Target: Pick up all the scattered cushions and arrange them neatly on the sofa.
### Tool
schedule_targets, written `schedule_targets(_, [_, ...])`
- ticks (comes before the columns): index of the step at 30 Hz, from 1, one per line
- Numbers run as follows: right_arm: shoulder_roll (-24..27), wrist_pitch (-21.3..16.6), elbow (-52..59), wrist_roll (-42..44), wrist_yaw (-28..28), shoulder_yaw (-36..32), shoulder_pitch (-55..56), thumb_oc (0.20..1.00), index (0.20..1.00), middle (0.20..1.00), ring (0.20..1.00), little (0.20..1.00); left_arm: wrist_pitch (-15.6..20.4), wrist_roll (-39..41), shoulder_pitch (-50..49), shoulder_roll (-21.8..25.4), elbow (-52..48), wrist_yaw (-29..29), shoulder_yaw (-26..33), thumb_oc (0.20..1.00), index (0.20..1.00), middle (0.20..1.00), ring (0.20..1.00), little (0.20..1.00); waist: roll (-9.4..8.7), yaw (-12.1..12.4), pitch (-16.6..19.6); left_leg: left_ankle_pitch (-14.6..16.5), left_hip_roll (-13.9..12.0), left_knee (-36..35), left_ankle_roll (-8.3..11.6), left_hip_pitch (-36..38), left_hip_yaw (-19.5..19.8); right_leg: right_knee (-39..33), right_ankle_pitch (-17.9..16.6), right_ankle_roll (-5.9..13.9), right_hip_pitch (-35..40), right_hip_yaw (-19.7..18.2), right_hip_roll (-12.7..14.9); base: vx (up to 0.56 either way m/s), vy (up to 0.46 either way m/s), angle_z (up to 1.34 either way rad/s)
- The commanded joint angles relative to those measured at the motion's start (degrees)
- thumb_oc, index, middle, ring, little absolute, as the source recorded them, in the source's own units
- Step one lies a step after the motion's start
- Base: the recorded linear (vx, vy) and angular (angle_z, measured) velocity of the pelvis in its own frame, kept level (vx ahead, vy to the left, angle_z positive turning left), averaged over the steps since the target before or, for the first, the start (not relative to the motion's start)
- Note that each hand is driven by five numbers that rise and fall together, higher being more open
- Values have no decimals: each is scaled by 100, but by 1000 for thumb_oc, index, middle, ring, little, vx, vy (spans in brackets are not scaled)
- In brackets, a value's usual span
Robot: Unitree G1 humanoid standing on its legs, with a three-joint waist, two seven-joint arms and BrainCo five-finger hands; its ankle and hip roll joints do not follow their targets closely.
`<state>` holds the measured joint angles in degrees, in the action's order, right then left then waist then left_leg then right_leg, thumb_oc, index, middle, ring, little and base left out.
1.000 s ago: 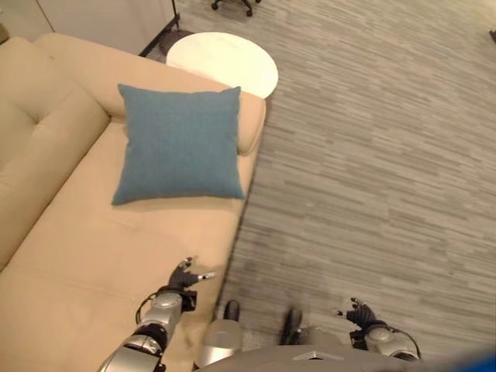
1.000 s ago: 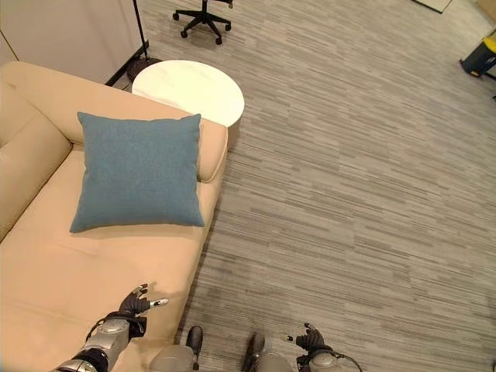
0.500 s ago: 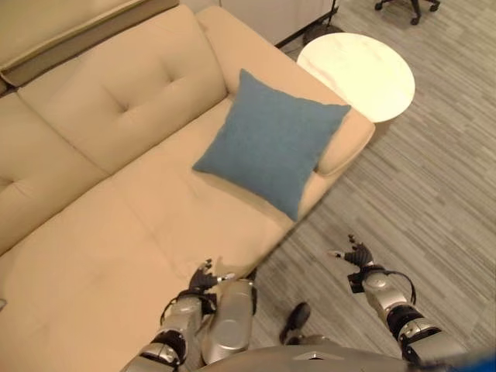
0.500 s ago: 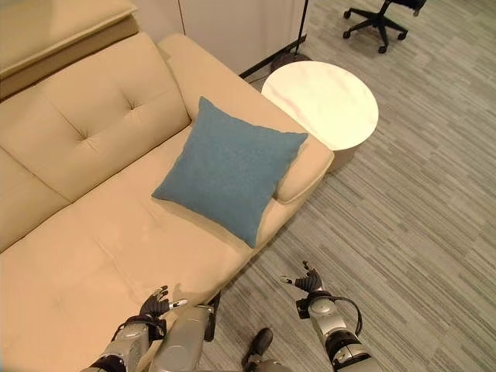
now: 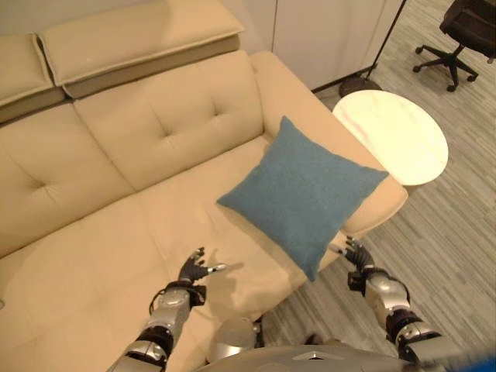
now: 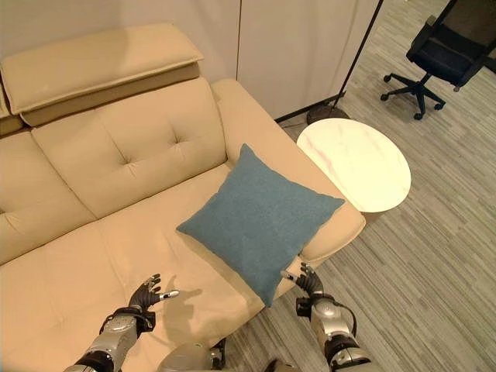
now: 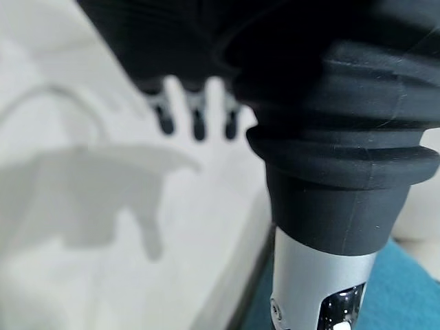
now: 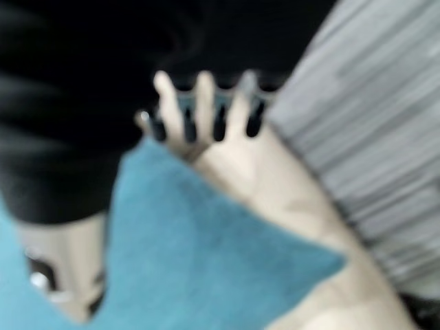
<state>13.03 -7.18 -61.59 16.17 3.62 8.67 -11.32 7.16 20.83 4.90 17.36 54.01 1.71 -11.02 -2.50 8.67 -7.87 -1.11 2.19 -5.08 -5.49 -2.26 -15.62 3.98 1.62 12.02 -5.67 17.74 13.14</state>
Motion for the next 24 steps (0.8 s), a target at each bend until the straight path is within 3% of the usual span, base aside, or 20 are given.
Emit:
schedule_targets(1, [636, -49, 53, -50, -82, -78, -32, 1000, 1000, 1000, 1000, 1000, 205, 28, 237, -131, 117, 34, 124, 1000, 1000, 1000, 1000, 1000, 117, 152, 26, 175, -260, 122, 569, 16, 1206, -200, -327, -120, 303, 171, -339, 90, -113, 38])
schedule_targets(7, [1377, -45, -235, 275, -258, -514, 187, 1000, 1000, 1000, 1000, 1000, 271, 129, 318, -71, 9, -58, 185, 1000, 1000, 1000, 1000, 1000, 97, -76, 206, 80, -379, 8, 816, 37, 1393, -759, -358, -220, 559, 322, -612, 150, -135, 15])
schedule_targets(8, [1565, -47, -331, 377, -225, -671, 212, 1000, 1000, 1000, 1000, 1000, 289, 106, 416, -101, -64, -63, 76, 1000, 1000, 1000, 1000, 1000, 118, -145, 244, 73, -413, 8, 903, 31, 1412, -877, -337, -231, 643, 503, -644, 106, -77, 7])
schedule_targets(9, [927, -548, 254, 445, 172, -107, -284, 1000, 1000, 1000, 1000, 1000, 310, 269, 418, -193, -266, 81, -43, 1000, 1000, 1000, 1000, 1000, 142, -50, 241, 72, -424, 8, 923, 26, 1454, -898, -300, -265, 700, 612, -648, 102, -74, 6])
schedule_targets(10, [917, -548, 255, 441, 179, -101, -289, 1000, 1000, 1000, 1000, 1000, 307, 269, 417, -185, -269, 81, -36, 1000, 1000, 1000, 1000, 1000, 131, -76, 251, 56, -414, 8, 919, 4, 1471, -898, -304, -263, 687, 630, -639, 74, -34, 14])
schedule_targets(11, [784, -527, 1393, 316, 306, -63, -161, 1000, 1000, 1000, 1000, 1000, 483, 340, 319, -158, -905, 401, 9, 1000, 1000, 1000, 1000, 1000, 181, -57, 229, 44, -432, 8, 945, -39, 1482, -898, -274, -271, 682, 696, -655, 49, -2, 30])
schedule_targets(13, [592, -608, 1896, 135, 405, 38, 55, 1000, 1000, 1000, 1000, 1000, 528, 363, 370, -118, -1383, 554, 91, 1000, 1000, 1000, 1000, 1000, 226, -85, 193, 36, -440, 8, 940, -73, 1474, -898, -247, -288, 655, 706, -677, 47, 22, 35])
schedule_targets(18, [441, -605, 2326, 131, 419, 133, -44, 1000, 1000, 1000, 1000, 1000, 624, 304, 636, 75, -1587, 884, 386, 1000, 1000, 1000, 1000, 1000, 258, -139, 100, 32, -489, 8, 936, -263, 1371, -898, -217, -281, 463, 667, -699, 11, 68, 6])
schedule_targets(24, [288, -649, 2459, 117, 579, 411, -731, 1000, 1000, 1000, 1000, 1000, 747, 79, 1209, 281, -1717, 1375, 440, 1000, 1000, 1000, 1000, 1000, 131, -79, -116, -23, -513, 8, 887, -640, 1407, -898, -358, -274, 51, 502, -724, -39, 61, -22])
